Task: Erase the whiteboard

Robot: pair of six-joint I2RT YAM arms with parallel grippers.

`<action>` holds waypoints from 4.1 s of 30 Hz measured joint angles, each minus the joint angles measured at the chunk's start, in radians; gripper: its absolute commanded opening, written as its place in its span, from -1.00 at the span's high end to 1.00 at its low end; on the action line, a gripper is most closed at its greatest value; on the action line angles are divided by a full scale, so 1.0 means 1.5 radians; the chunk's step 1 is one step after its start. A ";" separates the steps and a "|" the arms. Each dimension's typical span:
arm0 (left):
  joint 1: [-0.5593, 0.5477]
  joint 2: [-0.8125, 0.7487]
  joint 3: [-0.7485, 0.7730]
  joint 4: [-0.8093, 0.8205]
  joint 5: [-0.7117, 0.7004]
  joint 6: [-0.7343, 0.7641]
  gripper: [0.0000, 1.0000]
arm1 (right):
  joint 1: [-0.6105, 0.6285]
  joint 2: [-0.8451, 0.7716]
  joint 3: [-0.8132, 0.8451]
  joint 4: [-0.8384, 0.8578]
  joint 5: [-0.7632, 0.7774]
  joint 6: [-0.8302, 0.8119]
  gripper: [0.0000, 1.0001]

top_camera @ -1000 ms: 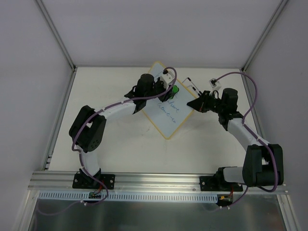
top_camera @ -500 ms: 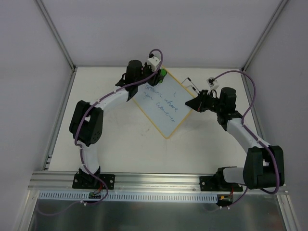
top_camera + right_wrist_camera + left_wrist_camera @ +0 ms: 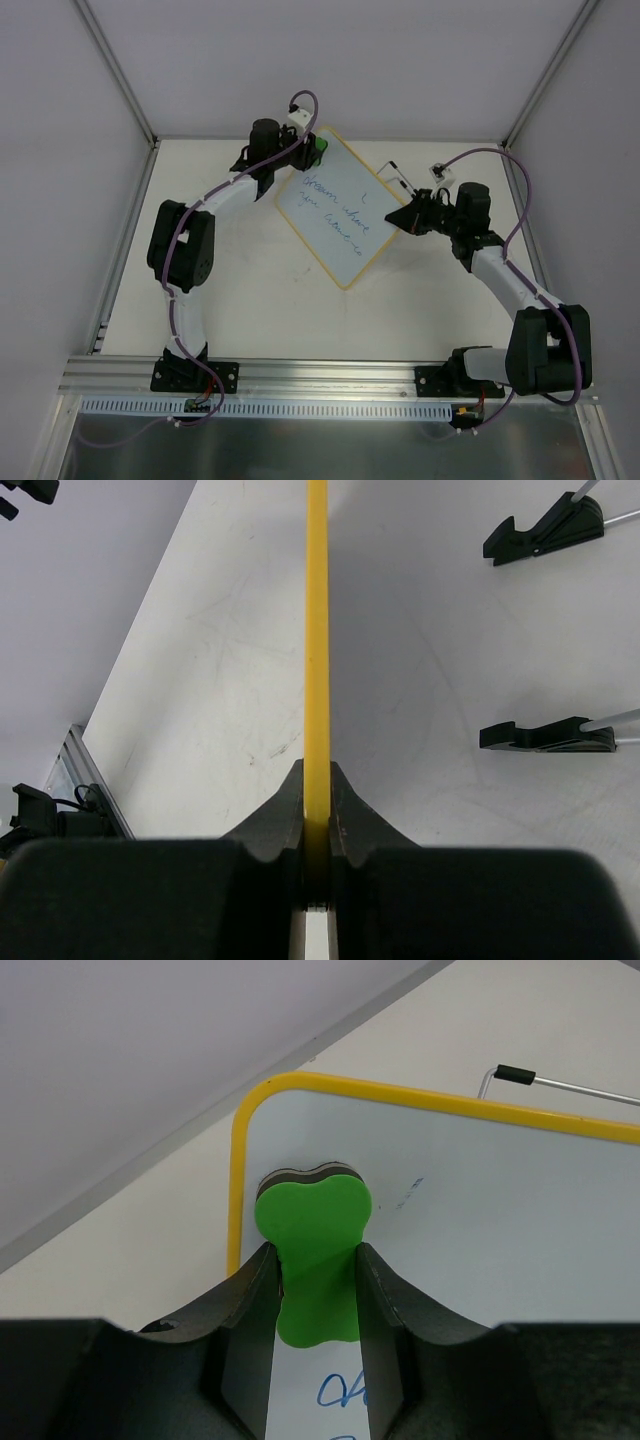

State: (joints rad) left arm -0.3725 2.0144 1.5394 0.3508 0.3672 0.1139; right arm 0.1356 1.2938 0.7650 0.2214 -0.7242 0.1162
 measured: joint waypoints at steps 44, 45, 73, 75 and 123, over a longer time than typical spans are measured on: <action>-0.004 0.022 0.061 -0.104 -0.024 -0.031 1.00 | 0.007 0.004 0.021 -0.042 0.005 -0.006 0.99; -0.003 0.025 0.063 -0.105 -0.022 -0.033 1.00 | 0.007 0.004 0.021 -0.042 0.005 -0.006 0.99; -0.197 -0.063 -0.048 -0.070 -0.074 -0.052 1.00 | 0.007 0.008 0.025 -0.076 0.032 0.009 1.00; -0.229 -0.074 -0.058 -0.062 -0.076 -0.052 1.00 | 0.007 0.009 0.026 -0.077 0.034 0.009 0.99; -0.026 0.004 -0.093 -0.064 -0.134 -0.255 1.00 | 0.025 -0.022 0.021 -0.071 0.047 -0.001 1.00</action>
State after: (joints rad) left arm -0.4114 2.0209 1.4006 0.2543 0.1658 -0.2687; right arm 0.1730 1.2602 0.7959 0.1154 -0.6537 0.1150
